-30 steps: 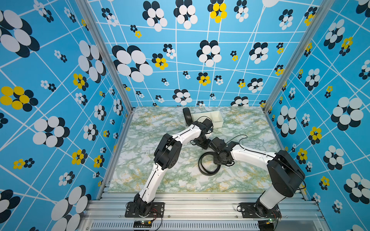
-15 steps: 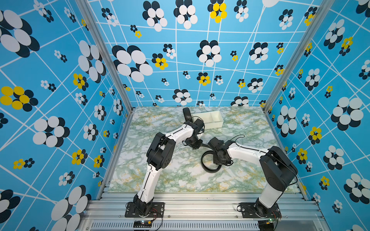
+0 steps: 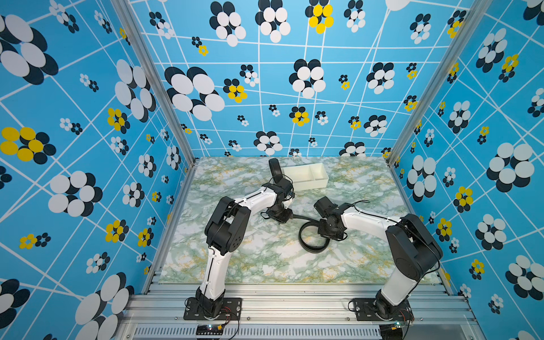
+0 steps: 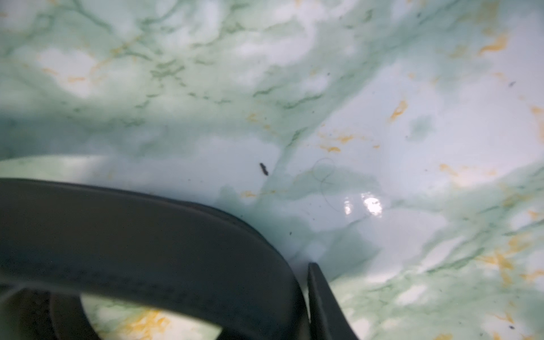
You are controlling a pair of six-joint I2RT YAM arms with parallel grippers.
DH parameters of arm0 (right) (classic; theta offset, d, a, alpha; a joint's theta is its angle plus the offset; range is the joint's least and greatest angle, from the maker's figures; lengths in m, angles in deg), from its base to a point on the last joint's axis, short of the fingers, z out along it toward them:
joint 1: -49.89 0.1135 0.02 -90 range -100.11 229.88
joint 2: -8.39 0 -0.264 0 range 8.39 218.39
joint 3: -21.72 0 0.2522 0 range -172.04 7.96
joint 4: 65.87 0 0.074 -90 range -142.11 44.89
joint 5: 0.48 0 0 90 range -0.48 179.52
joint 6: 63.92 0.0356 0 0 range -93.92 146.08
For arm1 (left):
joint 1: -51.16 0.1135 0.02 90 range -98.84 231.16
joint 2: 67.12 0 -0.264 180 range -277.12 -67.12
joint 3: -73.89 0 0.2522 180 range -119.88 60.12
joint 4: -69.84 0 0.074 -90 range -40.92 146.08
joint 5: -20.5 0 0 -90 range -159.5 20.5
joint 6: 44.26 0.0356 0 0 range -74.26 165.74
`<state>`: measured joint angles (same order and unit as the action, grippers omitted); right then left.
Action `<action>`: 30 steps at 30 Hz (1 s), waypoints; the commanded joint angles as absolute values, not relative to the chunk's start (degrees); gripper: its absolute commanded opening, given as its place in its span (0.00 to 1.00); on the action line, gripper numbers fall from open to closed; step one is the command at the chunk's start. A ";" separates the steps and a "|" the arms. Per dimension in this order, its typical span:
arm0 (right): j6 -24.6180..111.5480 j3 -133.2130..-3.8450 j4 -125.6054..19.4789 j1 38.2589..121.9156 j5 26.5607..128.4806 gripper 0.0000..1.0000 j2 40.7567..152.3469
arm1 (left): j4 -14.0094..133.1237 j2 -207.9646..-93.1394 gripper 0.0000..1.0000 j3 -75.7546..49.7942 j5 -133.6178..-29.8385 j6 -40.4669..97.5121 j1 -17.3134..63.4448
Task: Place the belts into the storage roll
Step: Roll the belt at the center of the board.
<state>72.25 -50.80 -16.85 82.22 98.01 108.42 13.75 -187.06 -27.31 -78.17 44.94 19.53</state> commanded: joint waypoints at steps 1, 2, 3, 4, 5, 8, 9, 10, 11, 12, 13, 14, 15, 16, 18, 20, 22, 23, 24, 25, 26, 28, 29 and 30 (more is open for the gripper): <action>75.38 -47.72 -5.57 79.44 103.92 0.31 113.00 | 11.25 -184.59 0.00 -24.41 -73.24 44.29 25.20; 75.46 -48.10 -5.21 79.33 104.15 0.31 113.39 | 11.26 -184.17 0.00 -23.98 -73.27 44.59 25.65; 75.55 -48.29 -5.10 79.19 104.43 0.31 113.68 | 11.40 -183.74 0.00 -23.59 -73.24 44.75 26.05; 75.72 -48.40 -5.08 79.15 104.79 0.31 113.70 | 11.26 -183.50 0.00 -23.34 -73.13 44.93 26.35; 75.87 -48.56 -5.01 78.92 104.89 0.31 113.81 | 11.23 -183.25 0.00 -23.13 -73.08 45.12 26.62; 76.25 -49.06 -4.82 78.40 104.94 0.31 114.46 | 11.25 -182.55 0.00 -22.11 -72.91 45.46 27.59; 76.38 -49.15 -4.91 78.21 104.99 0.31 114.47 | 11.42 -182.27 0.00 -21.68 -72.94 45.63 27.95; 76.65 -49.08 -5.00 78.09 105.01 0.30 114.54 | 11.53 -182.02 0.00 -21.22 -72.89 45.74 28.07; 76.86 -49.07 -5.14 77.92 104.99 0.30 114.56 | 11.44 -181.84 0.00 -20.86 -72.90 45.87 28.17; 77.10 -49.12 -5.25 77.78 104.90 0.28 114.64 | 11.43 -181.59 0.00 -20.37 -73.09 46.00 28.06; 77.51 -49.17 -5.30 77.75 104.90 0.27 114.71 | 11.51 -181.28 0.00 -19.91 -73.18 46.01 28.02; 78.04 -49.16 -5.55 77.53 104.78 0.26 114.73 | 11.71 -180.92 0.00 -19.20 -73.17 45.93 27.90; 78.58 -49.16 -5.66 77.31 104.64 0.26 114.82 | 11.96 -180.24 0.00 -18.35 -73.06 45.76 27.90; 79.21 -49.28 -5.54 77.16 104.63 0.26 114.90 | 12.13 -179.81 0.00 -17.73 -72.94 45.68 27.92; 81.49 -49.65 -5.38 77.00 104.72 0.23 115.00 | 12.13 -178.70 0.00 -16.73 -73.07 45.52 27.49; 84.30 -49.86 -5.84 76.89 104.60 0.20 114.74 | 11.98 -177.59 0.00 -15.69 -73.28 45.24 26.01; 88.15 -50.49 -6.49 76.82 103.59 0.20 114.82 | 11.69 -176.55 0.00 -14.46 -72.46 45.06 23.81; 90.46 -50.99 -6.83 76.81 103.09 0.19 114.98 | 11.61 -176.02 0.00 -13.70 -72.22 44.66 22.52; 92.73 -51.21 -7.53 76.81 102.38 0.18 114.99 | 11.98 -175.58 0.00 -12.69 -72.36 43.91 21.30; 94.81 -51.54 -8.18 76.87 101.69 0.17 115.06 | 12.31 -175.08 0.00 -11.66 -72.47 43.13 20.01; 96.25 -51.92 -8.69 76.82 100.97 0.16 115.10 | 12.44 -174.90 0.00 -10.96 -72.15 42.47 18.89; 98.47 -53.35 -8.83 77.16 100.26 0.16 115.85 | 13.27 -174.60 0.00 -9.35 -72.40 40.47 16.44; 98.86 -54.16 -8.52 77.33 100.33 0.16 116.10 | 13.95 -174.51 0.00 -8.63 -72.87 39.30 15.35; 99.02 -55.03 -8.19 77.64 100.57 0.16 116.31 | 14.58 -174.48 0.00 -8.20 -73.19 37.86 14.04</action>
<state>91.42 -55.85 -12.67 79.21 97.18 112.00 17.57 -175.63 -10.55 -76.29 42.19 15.64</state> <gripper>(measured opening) 0.179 0.168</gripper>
